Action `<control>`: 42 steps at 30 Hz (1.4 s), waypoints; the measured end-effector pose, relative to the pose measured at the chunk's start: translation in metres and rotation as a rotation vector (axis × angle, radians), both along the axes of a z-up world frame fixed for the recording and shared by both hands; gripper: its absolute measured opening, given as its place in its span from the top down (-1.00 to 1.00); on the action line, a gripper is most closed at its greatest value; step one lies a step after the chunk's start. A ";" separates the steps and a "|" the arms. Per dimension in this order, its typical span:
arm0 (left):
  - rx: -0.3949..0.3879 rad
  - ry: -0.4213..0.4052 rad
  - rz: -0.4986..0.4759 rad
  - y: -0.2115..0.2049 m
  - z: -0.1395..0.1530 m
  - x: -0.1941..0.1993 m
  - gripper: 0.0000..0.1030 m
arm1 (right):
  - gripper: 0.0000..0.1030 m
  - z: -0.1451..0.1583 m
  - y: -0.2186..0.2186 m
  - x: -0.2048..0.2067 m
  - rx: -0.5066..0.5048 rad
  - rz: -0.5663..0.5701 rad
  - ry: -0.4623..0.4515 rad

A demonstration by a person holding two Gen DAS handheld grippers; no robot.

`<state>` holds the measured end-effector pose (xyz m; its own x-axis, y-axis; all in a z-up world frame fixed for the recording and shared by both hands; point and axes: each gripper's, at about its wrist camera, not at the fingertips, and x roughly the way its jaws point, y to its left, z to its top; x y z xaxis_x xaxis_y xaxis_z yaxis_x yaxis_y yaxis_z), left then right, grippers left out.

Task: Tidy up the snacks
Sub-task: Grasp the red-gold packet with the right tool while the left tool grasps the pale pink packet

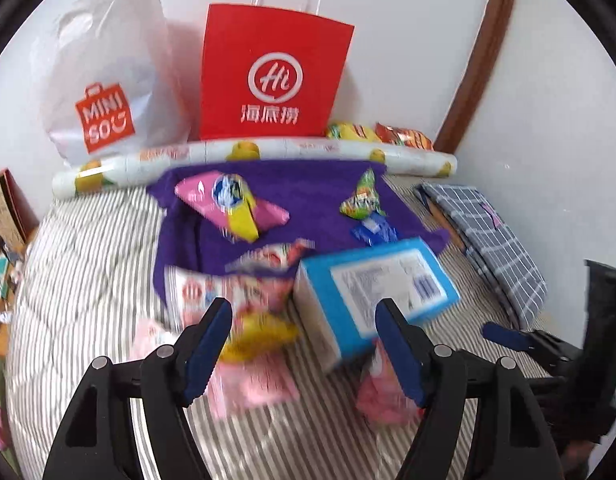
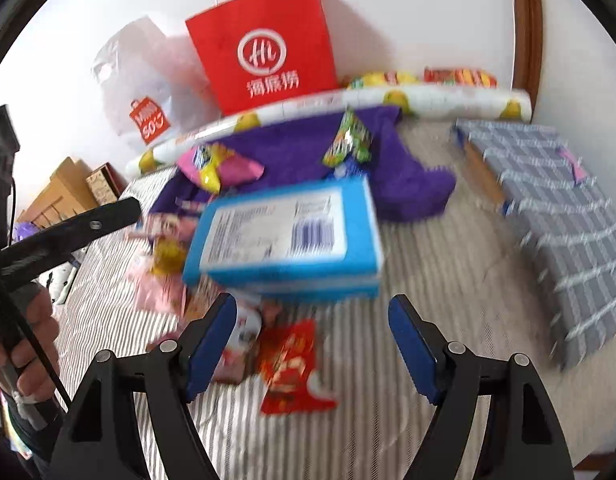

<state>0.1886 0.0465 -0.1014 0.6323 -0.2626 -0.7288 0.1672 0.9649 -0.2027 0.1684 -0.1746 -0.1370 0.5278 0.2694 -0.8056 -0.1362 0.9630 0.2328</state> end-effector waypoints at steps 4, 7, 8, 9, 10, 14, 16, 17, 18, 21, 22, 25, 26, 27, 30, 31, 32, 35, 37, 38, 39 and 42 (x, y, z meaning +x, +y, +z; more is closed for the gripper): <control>0.001 0.030 0.019 0.006 -0.014 -0.019 -0.41 | -0.51 -0.023 0.007 -0.008 0.012 -0.008 0.050; 0.000 0.046 0.023 0.011 -0.021 -0.031 -0.41 | -0.51 -0.036 0.011 -0.011 -0.011 -0.022 0.060; -0.001 0.049 0.030 0.014 -0.023 -0.035 -0.41 | -0.51 -0.040 0.012 -0.012 -0.018 -0.032 0.055; -0.002 0.052 0.035 0.017 -0.023 -0.038 -0.41 | -0.51 -0.043 0.012 -0.013 -0.017 -0.041 0.051; -0.005 0.052 0.044 0.022 -0.025 -0.043 -0.41 | -0.51 -0.046 0.012 -0.013 -0.009 -0.048 0.052; -0.012 0.059 0.086 0.040 -0.027 -0.052 -0.41 | -0.51 -0.050 0.011 -0.014 0.013 -0.063 0.055; -0.011 0.060 0.101 0.047 -0.027 -0.055 -0.41 | -0.51 -0.048 0.011 -0.015 0.002 -0.061 0.056; -0.011 0.060 0.105 0.049 -0.027 -0.056 -0.41 | -0.51 -0.047 0.011 -0.016 -0.012 -0.058 0.052; -0.010 0.060 0.111 0.052 -0.027 -0.057 -0.41 | -0.51 -0.046 0.011 -0.017 -0.025 -0.053 0.047; -0.016 0.066 0.119 0.056 -0.029 -0.058 -0.41 | -0.51 -0.044 0.014 -0.020 -0.048 -0.032 0.041; -0.018 0.069 0.122 0.057 -0.029 -0.058 -0.41 | -0.51 -0.044 0.015 -0.021 -0.038 -0.021 0.041; -0.018 0.074 0.127 0.058 -0.030 -0.059 -0.41 | -0.51 -0.045 0.022 -0.023 -0.056 0.009 0.027; -0.018 0.074 0.127 0.059 -0.031 -0.059 -0.41 | -0.51 -0.046 0.024 -0.022 -0.073 0.015 0.022; -0.017 0.075 0.128 0.059 -0.031 -0.059 -0.41 | -0.51 -0.047 0.025 -0.021 -0.082 0.022 0.020; -0.016 0.076 0.137 0.064 -0.031 -0.060 -0.41 | -0.51 -0.050 0.031 -0.017 -0.120 0.068 0.008; -0.017 0.075 0.140 0.066 -0.031 -0.060 -0.41 | -0.51 -0.050 0.032 -0.015 -0.132 0.082 0.008; -0.019 0.076 0.145 0.069 -0.031 -0.060 -0.41 | -0.51 -0.052 0.033 -0.013 -0.142 0.099 0.010; -0.026 0.078 0.159 0.076 -0.031 -0.059 -0.41 | -0.51 -0.060 0.036 -0.007 -0.181 0.156 0.047; -0.028 0.079 0.159 0.078 -0.032 -0.057 -0.41 | -0.34 -0.061 0.040 -0.009 -0.239 0.187 0.019; -0.025 0.082 0.163 0.078 -0.034 -0.055 -0.41 | -0.26 -0.061 0.040 -0.010 -0.239 0.195 0.011; -0.022 0.083 0.166 0.078 -0.035 -0.054 -0.41 | -0.05 -0.060 0.040 -0.012 -0.228 0.203 0.002; -0.015 0.095 0.162 0.076 -0.040 -0.046 -0.41 | 0.16 -0.057 0.032 -0.014 -0.215 0.182 -0.006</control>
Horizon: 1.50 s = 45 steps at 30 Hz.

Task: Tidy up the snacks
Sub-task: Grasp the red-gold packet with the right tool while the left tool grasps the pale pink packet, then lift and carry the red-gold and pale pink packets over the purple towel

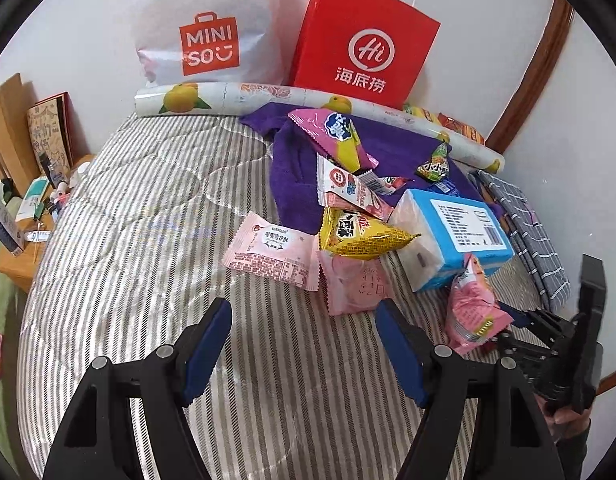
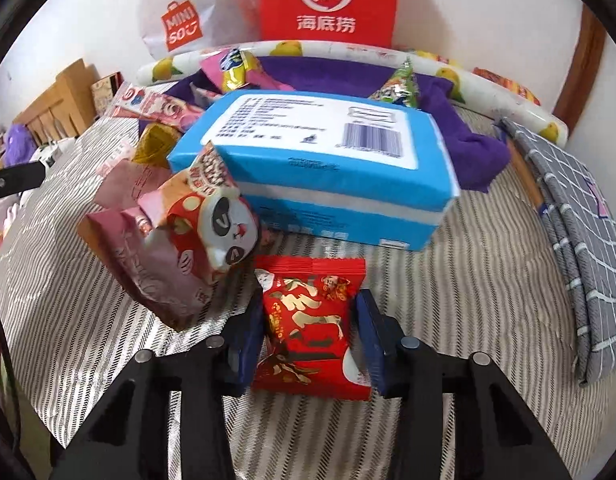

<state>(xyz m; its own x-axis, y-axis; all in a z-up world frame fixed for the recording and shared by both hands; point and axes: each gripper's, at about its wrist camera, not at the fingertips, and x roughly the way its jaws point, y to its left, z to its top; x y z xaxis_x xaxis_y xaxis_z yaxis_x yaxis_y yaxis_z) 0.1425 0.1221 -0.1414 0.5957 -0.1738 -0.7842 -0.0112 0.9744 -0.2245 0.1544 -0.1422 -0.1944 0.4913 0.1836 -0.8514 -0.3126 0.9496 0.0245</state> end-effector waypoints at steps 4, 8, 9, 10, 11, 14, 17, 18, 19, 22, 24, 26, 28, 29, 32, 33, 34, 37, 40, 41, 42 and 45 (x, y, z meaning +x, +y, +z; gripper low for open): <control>0.053 0.015 0.017 0.001 -0.009 0.014 -0.41 | 0.16 0.005 -0.018 -0.004 0.057 -0.047 -0.009; 0.048 0.028 0.058 0.017 -0.018 0.034 -0.41 | 0.16 0.009 -0.034 -0.004 0.046 -0.090 -0.051; 0.047 0.031 0.057 0.019 -0.020 0.040 -0.41 | 0.16 0.008 -0.037 -0.003 0.051 -0.098 -0.051; 0.052 0.029 0.054 0.019 -0.022 0.043 -0.41 | 0.16 0.007 -0.041 -0.001 0.056 -0.108 -0.049; 0.077 0.015 0.042 0.018 -0.024 0.049 -0.41 | 0.16 0.006 -0.045 0.001 0.062 -0.120 -0.045; 0.154 0.022 0.030 0.012 -0.033 0.062 -0.41 | 0.16 -0.001 -0.052 0.008 0.078 -0.144 -0.028; 0.122 0.037 -0.017 0.009 -0.043 0.071 -0.41 | 0.16 -0.003 -0.054 0.010 0.088 -0.148 -0.037; 0.115 0.042 -0.031 0.007 -0.045 0.073 -0.41 | 0.16 -0.003 -0.054 0.010 0.089 -0.145 -0.042; 0.121 0.053 -0.042 0.003 -0.049 0.076 -0.41 | 0.16 -0.003 -0.054 0.011 0.090 -0.142 -0.043; 0.161 0.046 -0.032 -0.006 -0.055 0.079 -0.45 | 0.16 -0.005 -0.054 0.011 0.091 -0.135 -0.046; 0.170 0.036 -0.025 -0.008 -0.056 0.078 -0.46 | 0.16 -0.006 -0.054 0.012 0.092 -0.132 -0.049; 0.168 0.028 -0.023 -0.009 -0.056 0.076 -0.34 | 0.16 -0.006 -0.054 0.012 0.094 -0.131 -0.052; 0.198 0.021 -0.013 -0.008 -0.055 0.072 0.19 | 0.16 -0.006 -0.054 0.012 0.099 -0.133 -0.051; 0.194 0.022 -0.013 -0.007 -0.053 0.070 0.40 | 0.16 -0.006 -0.054 0.012 0.100 -0.135 -0.051; 0.155 0.035 -0.017 -0.003 -0.051 0.066 0.52 | 0.16 -0.004 -0.054 0.013 0.105 -0.144 -0.049; 0.155 0.035 -0.013 -0.001 -0.051 0.064 0.54 | 0.16 -0.003 -0.054 0.013 0.113 -0.143 -0.043; 0.157 0.033 -0.007 0.000 -0.049 0.059 0.54 | 0.16 -0.002 -0.055 0.013 0.127 -0.142 -0.037; 0.144 0.021 -0.006 0.001 -0.043 0.047 0.57 | 0.16 0.004 -0.057 0.008 0.152 -0.149 -0.048; 0.132 0.010 -0.003 0.002 -0.034 0.037 0.57 | 0.16 0.013 -0.058 0.004 0.164 -0.157 -0.065; 0.128 0.004 -0.004 0.002 -0.030 0.033 0.57 | 0.16 0.016 -0.059 0.003 0.170 -0.160 -0.067; 0.125 0.000 -0.004 0.001 -0.027 0.030 0.57 | 0.16 0.020 -0.060 0.002 0.178 -0.164 -0.070; 0.104 -0.011 -0.021 -0.003 -0.017 0.023 0.57 | 0.16 0.032 -0.061 -0.001 0.185 -0.178 -0.084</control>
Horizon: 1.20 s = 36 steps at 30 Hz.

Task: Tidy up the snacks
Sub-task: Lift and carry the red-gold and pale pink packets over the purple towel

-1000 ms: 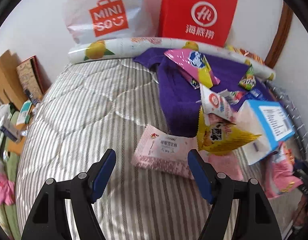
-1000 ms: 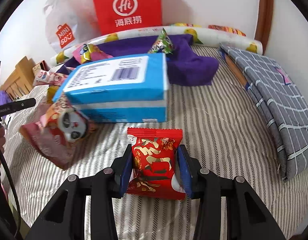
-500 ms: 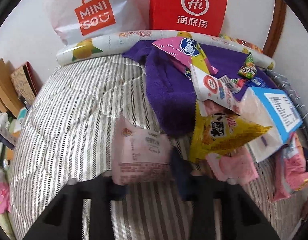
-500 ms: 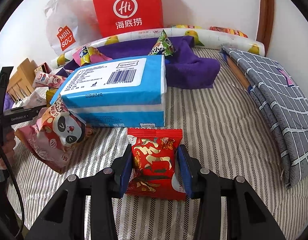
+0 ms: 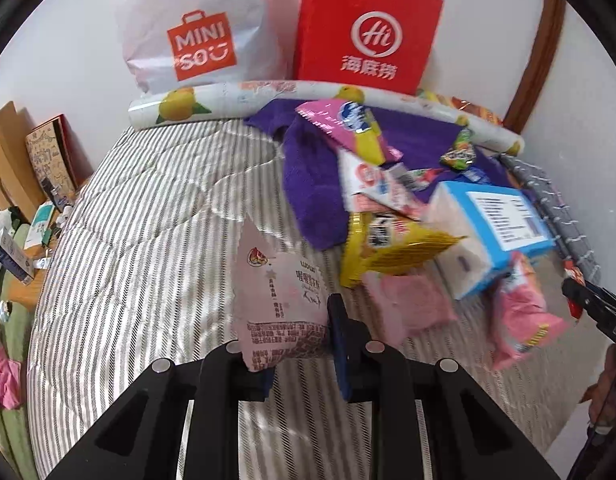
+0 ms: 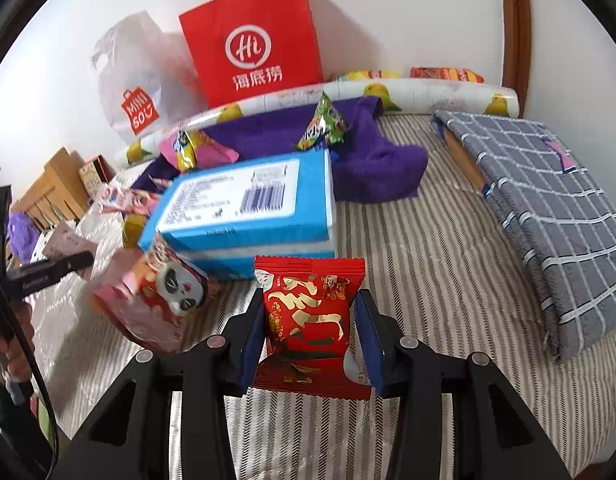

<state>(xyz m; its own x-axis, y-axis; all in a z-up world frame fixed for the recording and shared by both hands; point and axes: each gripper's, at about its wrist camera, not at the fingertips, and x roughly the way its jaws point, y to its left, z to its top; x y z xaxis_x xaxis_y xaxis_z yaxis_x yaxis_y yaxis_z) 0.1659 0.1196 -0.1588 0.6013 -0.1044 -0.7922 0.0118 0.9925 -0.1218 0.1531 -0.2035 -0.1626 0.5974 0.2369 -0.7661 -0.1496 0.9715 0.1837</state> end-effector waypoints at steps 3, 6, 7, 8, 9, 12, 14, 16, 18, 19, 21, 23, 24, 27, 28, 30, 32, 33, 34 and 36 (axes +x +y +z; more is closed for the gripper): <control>-0.013 -0.009 -0.017 -0.007 0.010 -0.005 0.57 | 0.16 0.012 0.002 -0.002 0.019 0.013 -0.009; -0.011 -0.029 -0.034 -0.016 0.022 -0.010 0.57 | 0.17 0.022 0.005 -0.003 0.012 0.013 -0.028; -0.013 -0.035 -0.042 -0.019 0.028 -0.011 0.57 | 0.17 0.027 0.007 -0.003 0.000 0.012 -0.036; -0.014 -0.038 -0.045 -0.021 0.031 -0.012 0.57 | 0.17 0.030 0.008 -0.003 -0.005 0.011 -0.039; -0.018 -0.043 -0.054 -0.025 0.036 -0.012 0.57 | 0.17 0.034 0.009 -0.002 -0.006 0.010 -0.041; -0.032 -0.051 -0.079 -0.033 0.046 -0.009 0.57 | 0.17 0.046 0.012 0.001 -0.006 0.015 -0.057; -0.034 -0.056 -0.092 -0.039 0.052 -0.006 0.57 | 0.17 0.055 0.014 0.005 -0.004 0.021 -0.076; -0.036 -0.063 -0.099 -0.044 0.059 -0.001 0.57 | 0.17 0.062 0.016 0.009 0.004 0.025 -0.089; -0.040 -0.068 -0.103 -0.048 0.064 0.004 0.57 | 0.17 0.069 0.018 0.015 0.003 0.022 -0.099; -0.043 -0.070 -0.107 -0.050 0.068 0.007 0.57 | 0.17 0.072 0.019 0.018 0.001 0.021 -0.103; -0.044 -0.072 -0.108 -0.053 0.073 0.011 0.57 | 0.17 0.077 0.019 0.025 0.000 0.017 -0.110; -0.041 -0.075 -0.109 -0.055 0.080 0.019 0.57 | 0.17 0.083 0.020 0.030 -0.002 0.013 -0.118; -0.038 -0.077 -0.109 -0.057 0.084 0.023 0.57 | 0.17 0.086 0.020 0.034 -0.005 0.012 -0.123; -0.025 -0.084 -0.111 -0.061 0.093 0.032 0.57 | 0.17 0.092 0.020 0.044 -0.011 0.006 -0.134; -0.021 -0.087 -0.112 -0.063 0.096 0.036 0.57 | 0.17 0.094 0.020 0.048 -0.010 0.004 -0.137; -0.017 -0.094 -0.118 -0.066 0.102 0.043 0.57 | 0.17 0.096 0.019 0.054 -0.008 -0.001 -0.140; -0.009 -0.103 -0.121 -0.070 0.108 0.053 0.57 | 0.17 0.099 0.018 0.062 -0.005 -0.006 -0.146; -0.008 -0.105 -0.120 -0.070 0.109 0.056 0.57 | 0.17 0.100 0.017 0.065 -0.004 -0.008 -0.147; -0.008 -0.107 -0.119 -0.072 0.112 0.061 0.57 | 0.17 0.101 0.017 0.069 -0.002 -0.012 -0.148; -0.009 -0.109 -0.121 -0.074 0.114 0.069 0.57 | 0.17 0.102 0.015 0.077 0.006 -0.017 -0.150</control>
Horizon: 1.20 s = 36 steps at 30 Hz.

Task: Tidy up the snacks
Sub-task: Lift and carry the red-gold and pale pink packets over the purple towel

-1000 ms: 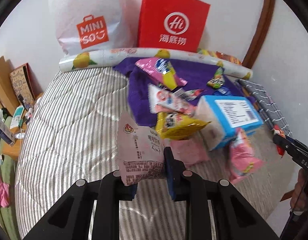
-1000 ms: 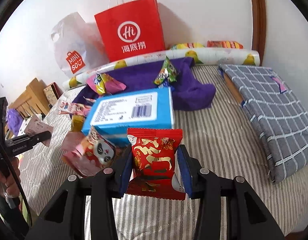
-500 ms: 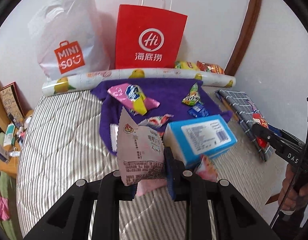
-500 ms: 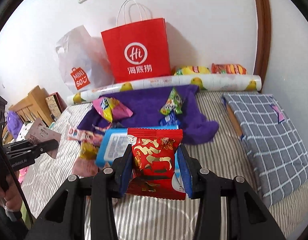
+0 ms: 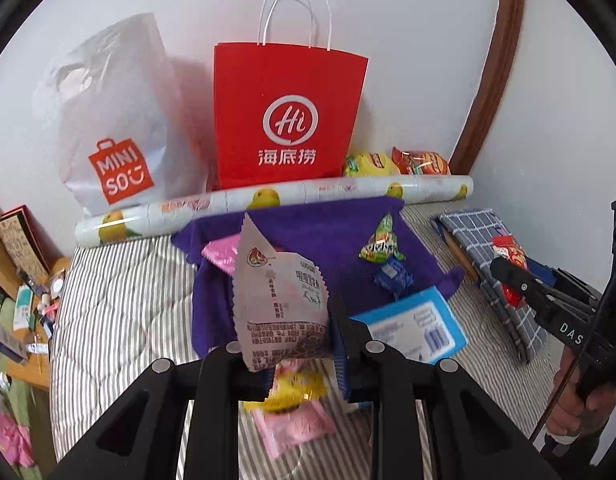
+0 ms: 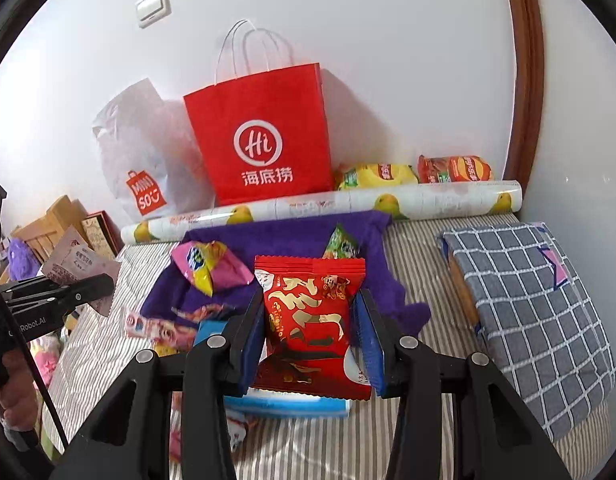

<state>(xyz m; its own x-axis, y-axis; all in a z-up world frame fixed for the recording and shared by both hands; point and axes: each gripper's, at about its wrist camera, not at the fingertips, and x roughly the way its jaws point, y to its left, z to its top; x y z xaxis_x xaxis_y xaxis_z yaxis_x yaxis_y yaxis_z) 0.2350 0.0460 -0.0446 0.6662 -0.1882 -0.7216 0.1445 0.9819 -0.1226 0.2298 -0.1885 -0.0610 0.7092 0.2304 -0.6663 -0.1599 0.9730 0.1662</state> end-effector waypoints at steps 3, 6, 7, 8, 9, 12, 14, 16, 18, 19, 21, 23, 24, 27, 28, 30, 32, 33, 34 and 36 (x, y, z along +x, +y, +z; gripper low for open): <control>0.006 -0.005 -0.002 -0.004 0.005 0.015 0.57 | 0.17 0.001 -0.001 0.012 0.007 -0.004 -0.003; 0.014 -0.006 0.009 -0.007 0.010 0.032 0.57 | 0.17 0.004 -0.002 0.025 0.010 -0.007 -0.012; 0.014 -0.008 0.014 -0.007 0.011 0.035 0.57 | 0.17 0.004 -0.003 0.029 0.011 -0.008 -0.014; 0.011 -0.010 0.016 -0.007 0.012 0.042 0.57 | 0.17 0.005 -0.003 0.034 0.011 -0.009 -0.016; 0.006 -0.010 0.012 -0.008 0.013 0.046 0.57 | 0.17 0.005 -0.003 0.038 0.010 -0.009 -0.017; -0.008 -0.006 -0.001 -0.010 0.014 0.061 0.57 | 0.17 0.005 -0.004 0.051 0.006 -0.018 -0.025; -0.011 -0.006 -0.002 -0.011 0.013 0.072 0.57 | 0.17 0.003 -0.004 0.059 0.013 -0.019 -0.026; -0.015 -0.006 -0.006 -0.012 0.011 0.081 0.57 | 0.17 -0.001 -0.003 0.068 0.021 -0.022 -0.023; -0.020 -0.004 -0.007 -0.012 0.008 0.091 0.57 | 0.17 -0.006 -0.002 0.077 0.033 -0.023 -0.014; -0.022 -0.003 -0.008 -0.012 0.006 0.093 0.57 | 0.17 -0.009 -0.002 0.081 0.038 -0.023 -0.008; -0.026 -0.001 -0.007 -0.010 0.001 0.100 0.57 | 0.17 -0.015 0.001 0.090 0.042 -0.023 0.004; -0.035 -0.001 -0.005 -0.007 -0.004 0.104 0.57 | 0.17 -0.022 0.004 0.099 0.046 -0.021 0.014; -0.050 0.002 -0.002 -0.003 -0.007 0.106 0.57 | 0.17 -0.026 0.006 0.102 0.050 -0.018 0.018; -0.054 0.033 0.000 0.001 -0.017 0.115 0.57 | 0.17 -0.038 0.009 0.110 0.059 -0.004 0.026; -0.053 0.037 0.000 0.003 -0.020 0.117 0.57 | 0.17 -0.043 0.010 0.113 0.057 0.002 0.025; -0.052 0.043 0.014 0.006 -0.023 0.120 0.57 | 0.17 -0.050 0.012 0.115 0.047 0.003 0.023; -0.050 0.049 0.019 0.007 -0.026 0.122 0.57 | 0.17 -0.056 0.014 0.115 0.036 0.015 0.024; -0.049 0.052 0.019 0.008 -0.028 0.123 0.57 | 0.17 -0.059 0.016 0.115 0.026 0.021 0.021; -0.049 0.056 0.019 0.008 -0.029 0.124 0.57 | 0.17 -0.061 0.018 0.114 0.016 0.023 0.017; -0.057 0.065 0.021 0.009 -0.031 0.125 0.57 | 0.17 -0.062 0.020 0.113 -0.001 0.026 0.013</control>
